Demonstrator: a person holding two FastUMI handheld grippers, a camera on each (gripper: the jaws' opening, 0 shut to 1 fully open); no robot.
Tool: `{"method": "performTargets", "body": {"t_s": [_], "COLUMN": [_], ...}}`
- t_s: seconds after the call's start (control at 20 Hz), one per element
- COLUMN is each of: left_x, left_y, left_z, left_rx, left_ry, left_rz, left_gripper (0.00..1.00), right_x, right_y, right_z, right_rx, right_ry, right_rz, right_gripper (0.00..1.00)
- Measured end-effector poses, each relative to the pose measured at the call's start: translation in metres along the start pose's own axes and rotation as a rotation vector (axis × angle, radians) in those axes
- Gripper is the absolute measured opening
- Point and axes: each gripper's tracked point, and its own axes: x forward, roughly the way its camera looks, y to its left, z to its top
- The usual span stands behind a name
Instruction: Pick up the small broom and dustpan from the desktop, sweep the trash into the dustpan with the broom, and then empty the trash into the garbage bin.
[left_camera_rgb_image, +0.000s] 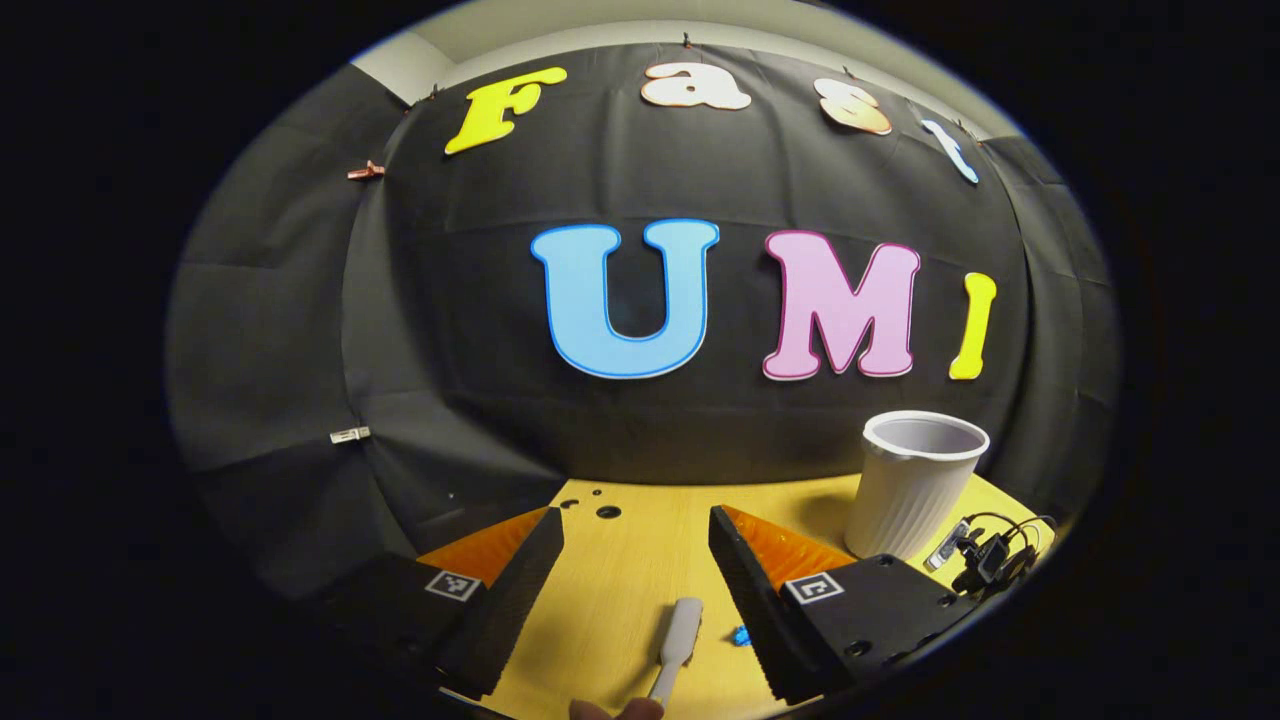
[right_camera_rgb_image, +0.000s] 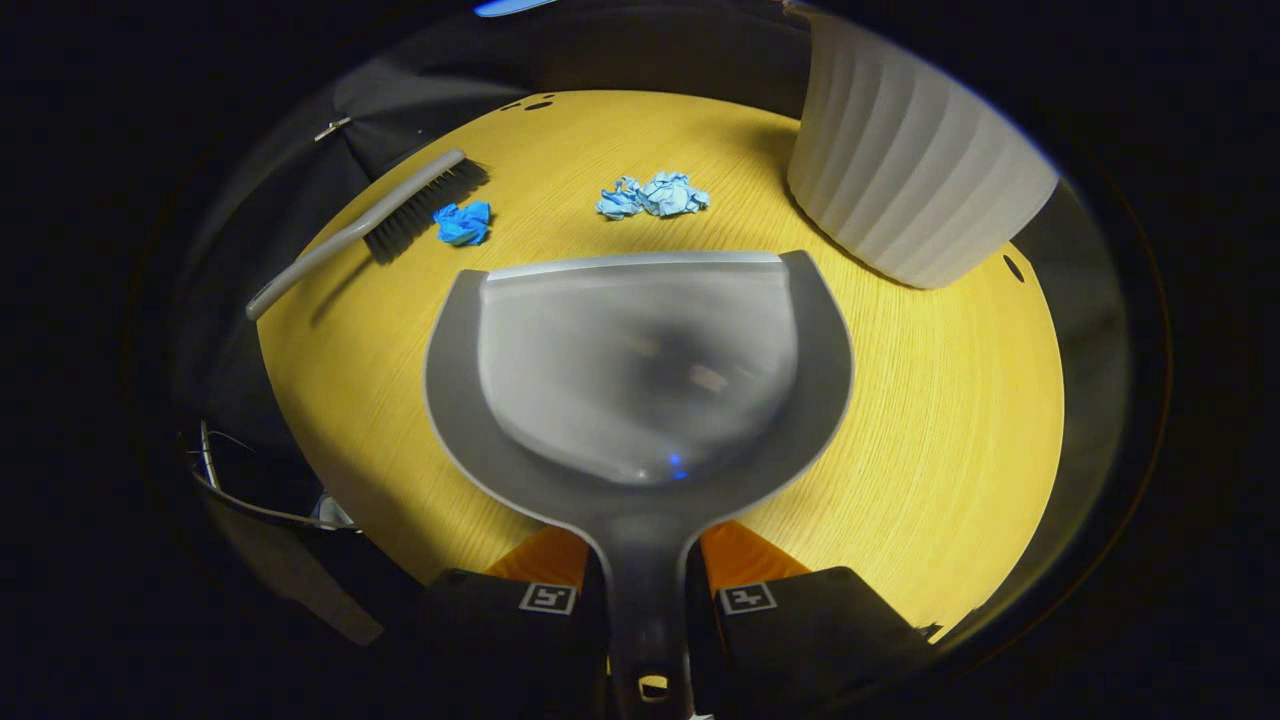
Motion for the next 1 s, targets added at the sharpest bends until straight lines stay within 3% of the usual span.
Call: {"method": "performTargets", "body": {"t_s": [0.15,0.2,0.25,0.45,0.7,1.0], "left_x": [0.006,0.007,0.008,0.017,0.021,0.034], "left_y": [-0.008,-0.012,-0.016,-0.036,-0.05,-0.042], "left_z": [-0.031,-0.045,-0.06,-0.116,-0.187,-0.252], "left_rx": [-0.005,-0.013,-0.025,-0.052,0.023,0.085], "left_ry": [0.1,0.146,0.198,0.36,0.587,0.759], "left_rz": [-0.037,-0.054,-0.074,-0.144,-0.242,-0.224], "left_gripper": [0.94,0.9,0.95,0.95,0.94,0.9], "right_x": [-0.013,-0.017,-0.021,-0.031,-0.035,-0.037], "right_y": [-0.004,-0.006,-0.005,-0.012,-0.023,-0.027], "right_z": [-0.001,0.0,0.002,0.006,0.008,0.009], "right_rx": [-0.068,-0.084,-0.09,-0.102,-0.138,-0.134], "right_ry": [0.001,-0.009,-0.018,-0.036,-0.031,-0.035], "right_rz": [0.005,0.008,0.018,0.025,0.014,0.021], "right_gripper": [0.36,0.41,0.36,0.36,0.35,0.36]}}
